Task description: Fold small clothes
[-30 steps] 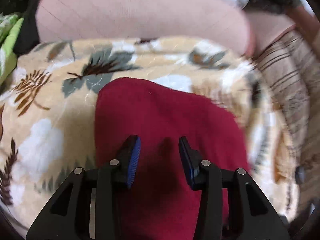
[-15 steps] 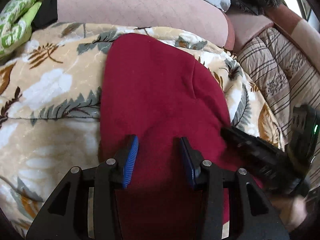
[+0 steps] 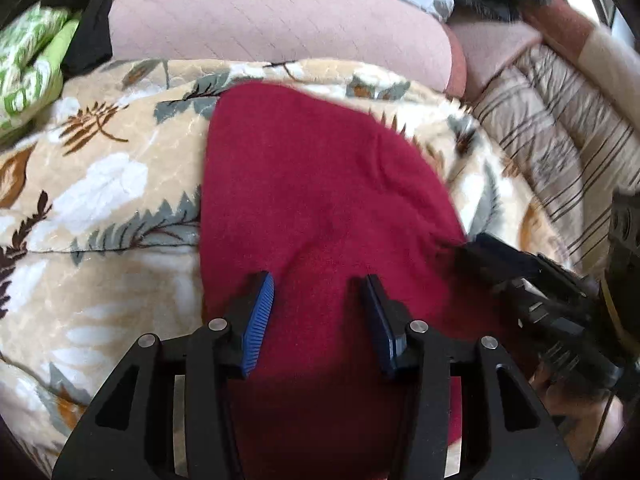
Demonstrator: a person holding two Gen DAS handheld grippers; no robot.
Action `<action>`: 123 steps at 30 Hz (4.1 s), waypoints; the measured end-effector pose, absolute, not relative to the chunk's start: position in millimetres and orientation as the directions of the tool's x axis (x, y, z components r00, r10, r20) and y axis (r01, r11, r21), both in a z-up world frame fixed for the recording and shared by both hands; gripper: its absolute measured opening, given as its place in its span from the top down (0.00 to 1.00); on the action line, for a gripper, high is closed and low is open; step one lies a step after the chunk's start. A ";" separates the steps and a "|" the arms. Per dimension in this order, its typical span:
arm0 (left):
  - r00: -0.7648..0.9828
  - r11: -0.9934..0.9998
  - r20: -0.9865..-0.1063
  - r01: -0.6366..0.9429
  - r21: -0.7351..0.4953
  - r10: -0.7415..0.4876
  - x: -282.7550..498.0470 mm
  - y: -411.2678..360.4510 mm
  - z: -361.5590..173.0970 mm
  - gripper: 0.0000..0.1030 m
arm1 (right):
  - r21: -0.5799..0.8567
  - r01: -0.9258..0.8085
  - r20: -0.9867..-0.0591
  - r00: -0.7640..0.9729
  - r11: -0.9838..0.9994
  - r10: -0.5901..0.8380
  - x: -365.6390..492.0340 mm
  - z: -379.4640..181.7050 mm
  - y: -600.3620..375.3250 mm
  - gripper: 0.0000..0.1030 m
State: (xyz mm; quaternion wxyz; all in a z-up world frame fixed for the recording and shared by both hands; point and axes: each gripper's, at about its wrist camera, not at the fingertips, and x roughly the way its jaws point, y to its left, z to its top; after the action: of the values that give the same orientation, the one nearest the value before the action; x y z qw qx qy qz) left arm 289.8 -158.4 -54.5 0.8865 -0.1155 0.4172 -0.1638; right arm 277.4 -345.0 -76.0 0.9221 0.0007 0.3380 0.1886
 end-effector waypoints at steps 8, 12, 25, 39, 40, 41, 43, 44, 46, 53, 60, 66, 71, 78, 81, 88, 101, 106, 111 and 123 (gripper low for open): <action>0.579 0.856 -0.663 0.128 -0.502 -0.475 302.9 -112.0 -69.2 0.46 | 0.449 -0.259 -0.463 0.751 0.855 0.470 277.5 -71.6 -406.9 0.15; 0.542 0.739 -0.593 0.082 -0.669 -0.596 308.1 -101.6 -95.5 0.35 | 0.484 -0.311 -0.501 0.668 0.818 0.550 298.0 -92.3 -377.3 0.15; 0.511 0.680 -0.555 0.083 -0.728 -0.656 307.7 -107.0 -102.3 0.34 | 0.590 -0.314 -0.517 0.561 0.744 0.647 311.3 -110.5 -377.5 0.40; 0.632 0.807 -0.585 0.113 -0.580 -0.508 267.4 -94.3 -48.4 0.68 | 0.661 -0.381 -0.455 0.481 0.646 0.749 294.9 -91.6 -343.1 0.65; 0.646 0.813 -0.577 0.119 -0.571 -0.500 258.1 -84.2 -39.1 0.68 | 0.666 -0.395 -0.448 0.467 0.633 0.762 290.9 -88.0 -333.3 0.65; 0.652 0.817 -0.576 0.117 -0.564 -0.492 250.9 -76.3 -34.2 0.68 | 0.662 -0.408 -0.449 0.457 0.629 0.768 286.3 -84.4 -325.7 0.65; 0.662 0.827 -0.590 0.082 -0.557 -0.462 231.3 -52.3 -32.6 0.68 | 0.658 -0.436 -0.446 0.432 0.615 0.784 276.4 -79.3 -301.7 0.65; 0.661 0.824 -0.595 0.063 -0.563 -0.457 223.0 -42.5 -35.9 0.68 | 0.650 -0.450 -0.451 0.420 0.612 0.788 270.7 -77.9 -289.5 0.65; 0.658 0.814 -0.603 0.026 -0.580 -0.451 206.9 -24.5 -49.3 0.68 | 0.642 -0.468 -0.473 0.383 0.608 0.794 259.0 -79.6 -266.1 0.65; 0.626 0.776 -0.622 -0.042 -0.629 -0.470 194.1 -8.3 -106.3 0.51 | 0.562 -0.349 -0.639 0.393 0.750 0.661 244.0 -121.5 -249.5 0.57; 0.765 0.835 -0.529 0.020 -0.550 -0.367 144.3 3.8 -58.1 0.51 | 0.240 -0.426 -0.605 0.637 0.872 0.478 191.2 -67.0 -241.8 0.51; 0.760 0.886 -0.529 0.128 -0.446 -0.376 121.8 -35.4 -65.8 0.65 | -0.130 -0.626 -0.547 0.692 0.769 0.471 133.6 -49.4 -183.7 0.70; 0.699 0.897 -0.608 0.113 -0.427 -0.377 136.9 -45.4 -99.0 0.68 | -0.151 -0.602 -0.724 0.607 0.784 0.326 155.2 -105.2 -185.0 0.75; 0.688 0.929 -0.651 0.097 -0.357 -0.322 136.1 -56.6 -95.0 0.68 | -0.139 -0.573 -0.694 0.638 0.808 0.333 151.2 -107.2 -187.2 0.75; 0.696 0.942 -0.659 0.075 -0.328 -0.285 133.1 -55.2 -95.0 0.68 | -0.196 -0.542 -0.678 0.677 0.817 0.287 130.3 -93.5 -181.4 0.75; 0.694 0.959 -0.680 0.058 -0.277 -0.238 136.1 -63.4 -94.2 0.68 | -0.210 -0.542 -0.731 0.640 0.814 0.237 110.8 -116.8 -180.4 0.68; 0.711 0.955 -0.658 0.070 -0.287 -0.250 133.2 -60.0 -97.6 0.68 | -0.058 -0.519 -0.764 0.573 0.853 0.297 123.9 -123.7 -199.3 0.59; 0.716 0.955 -0.652 0.071 -0.289 -0.251 131.5 -59.9 -97.9 0.68 | -0.067 -0.506 -0.763 0.581 0.860 0.283 120.9 -122.1 -195.9 0.58; 0.724 0.956 -0.644 0.070 -0.285 -0.245 129.7 -60.9 -96.0 0.68 | -0.051 -0.506 -0.770 0.569 0.861 0.289 122.1 -107.6 -198.3 0.57; 0.756 0.965 -0.619 0.062 -0.256 -0.213 125.7 -67.8 -96.2 0.67 | -0.072 -0.559 -0.654 0.652 0.826 0.384 217.9 -27.3 -163.1 0.56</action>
State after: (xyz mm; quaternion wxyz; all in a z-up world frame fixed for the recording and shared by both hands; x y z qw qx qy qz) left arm 125.7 -67.8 -96.2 0.9306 -0.1106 0.3411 -0.0738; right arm 217.9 -163.1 -27.3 0.8987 -0.1347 0.3247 0.2622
